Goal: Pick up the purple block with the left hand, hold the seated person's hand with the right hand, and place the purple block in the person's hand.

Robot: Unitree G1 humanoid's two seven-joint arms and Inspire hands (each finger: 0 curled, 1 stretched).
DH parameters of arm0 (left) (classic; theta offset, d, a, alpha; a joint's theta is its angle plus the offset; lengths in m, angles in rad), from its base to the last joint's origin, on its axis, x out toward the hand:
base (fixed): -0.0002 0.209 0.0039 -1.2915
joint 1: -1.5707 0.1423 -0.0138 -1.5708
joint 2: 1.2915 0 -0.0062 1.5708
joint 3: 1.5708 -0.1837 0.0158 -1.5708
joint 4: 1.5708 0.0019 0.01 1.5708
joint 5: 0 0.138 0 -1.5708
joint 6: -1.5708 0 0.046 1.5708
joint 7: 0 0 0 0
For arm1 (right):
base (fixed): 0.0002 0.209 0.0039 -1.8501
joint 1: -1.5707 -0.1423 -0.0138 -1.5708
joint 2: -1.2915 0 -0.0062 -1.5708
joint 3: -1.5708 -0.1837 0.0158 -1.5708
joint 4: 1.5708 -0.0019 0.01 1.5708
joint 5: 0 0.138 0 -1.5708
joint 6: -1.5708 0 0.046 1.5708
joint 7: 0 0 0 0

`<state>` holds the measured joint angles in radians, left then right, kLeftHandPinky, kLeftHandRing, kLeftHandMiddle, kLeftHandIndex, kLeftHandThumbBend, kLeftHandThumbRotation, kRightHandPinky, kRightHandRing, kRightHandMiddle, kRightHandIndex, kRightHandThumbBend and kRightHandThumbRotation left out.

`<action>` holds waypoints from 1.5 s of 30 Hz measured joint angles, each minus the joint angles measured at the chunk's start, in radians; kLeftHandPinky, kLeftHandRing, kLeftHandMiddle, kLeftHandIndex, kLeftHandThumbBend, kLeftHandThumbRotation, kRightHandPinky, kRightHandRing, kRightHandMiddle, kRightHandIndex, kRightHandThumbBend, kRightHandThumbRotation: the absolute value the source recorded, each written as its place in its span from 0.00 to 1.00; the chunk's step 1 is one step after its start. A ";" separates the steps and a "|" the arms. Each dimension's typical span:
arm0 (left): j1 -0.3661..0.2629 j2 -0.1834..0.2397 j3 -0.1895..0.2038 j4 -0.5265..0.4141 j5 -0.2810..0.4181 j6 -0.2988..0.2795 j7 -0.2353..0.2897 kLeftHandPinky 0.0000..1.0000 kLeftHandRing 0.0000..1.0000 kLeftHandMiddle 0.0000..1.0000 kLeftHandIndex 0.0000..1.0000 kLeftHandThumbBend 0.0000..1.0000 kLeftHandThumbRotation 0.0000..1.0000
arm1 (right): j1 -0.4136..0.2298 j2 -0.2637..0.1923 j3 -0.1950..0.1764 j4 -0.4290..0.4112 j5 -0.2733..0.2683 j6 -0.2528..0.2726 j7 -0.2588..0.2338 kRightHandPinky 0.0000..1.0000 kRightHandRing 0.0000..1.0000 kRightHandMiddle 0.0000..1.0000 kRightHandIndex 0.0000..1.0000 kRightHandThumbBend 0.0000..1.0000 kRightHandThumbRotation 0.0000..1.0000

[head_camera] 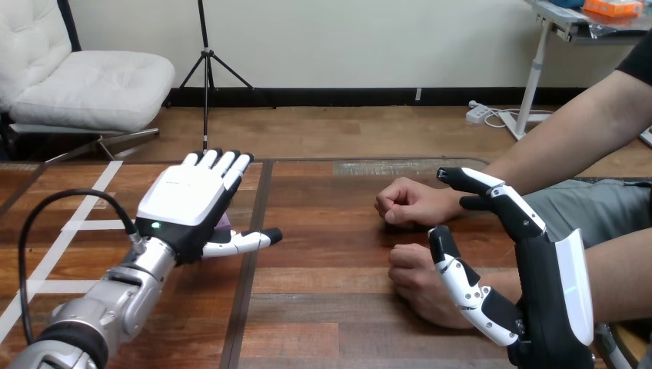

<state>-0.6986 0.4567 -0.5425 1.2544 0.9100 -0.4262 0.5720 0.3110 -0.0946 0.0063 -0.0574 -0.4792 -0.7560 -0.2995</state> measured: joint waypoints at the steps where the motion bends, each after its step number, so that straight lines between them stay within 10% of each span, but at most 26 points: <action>1: -0.001 -0.002 0.000 0.001 0.000 0.002 -0.001 1.00 1.00 1.00 1.00 0.68 1.00 | 0.000 0.000 0.000 0.000 0.000 0.000 0.000 0.69 0.76 0.76 0.73 0.36 0.45; 45: -0.011 -0.065 -0.040 0.034 -0.001 0.063 -0.015 1.00 0.99 1.00 1.00 0.69 1.00 | 0.001 -0.022 -0.012 -0.013 -0.005 0.002 0.001 0.69 0.76 0.75 0.72 0.36 0.45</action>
<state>-0.7100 0.3916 -0.5828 1.2889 0.9090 -0.3632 0.5571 0.3116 -0.1162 -0.0056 -0.0699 -0.4842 -0.7541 -0.2982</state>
